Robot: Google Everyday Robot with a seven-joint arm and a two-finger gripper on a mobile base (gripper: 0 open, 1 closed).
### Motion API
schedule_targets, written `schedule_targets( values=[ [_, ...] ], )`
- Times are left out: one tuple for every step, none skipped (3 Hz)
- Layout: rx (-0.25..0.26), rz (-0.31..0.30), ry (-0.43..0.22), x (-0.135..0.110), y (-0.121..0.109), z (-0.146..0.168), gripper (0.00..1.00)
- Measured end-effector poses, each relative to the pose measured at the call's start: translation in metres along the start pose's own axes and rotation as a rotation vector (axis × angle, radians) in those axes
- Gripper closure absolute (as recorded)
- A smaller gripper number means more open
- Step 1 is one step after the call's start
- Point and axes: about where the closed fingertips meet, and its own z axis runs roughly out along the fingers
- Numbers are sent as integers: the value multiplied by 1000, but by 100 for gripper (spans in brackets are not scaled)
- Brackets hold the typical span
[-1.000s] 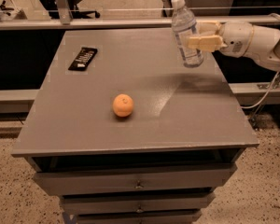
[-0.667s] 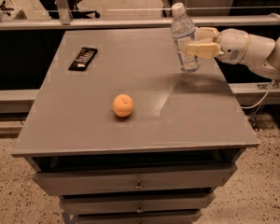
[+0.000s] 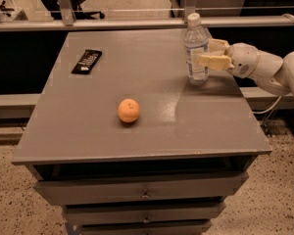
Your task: Place blue plastic bottle upright
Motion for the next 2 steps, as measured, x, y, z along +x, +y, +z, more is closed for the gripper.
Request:
schedule_targets(
  values=[
    [-2,46,25,7,-5,-6,75],
    [5,90,45,14,-10,-14,52]
  ],
)
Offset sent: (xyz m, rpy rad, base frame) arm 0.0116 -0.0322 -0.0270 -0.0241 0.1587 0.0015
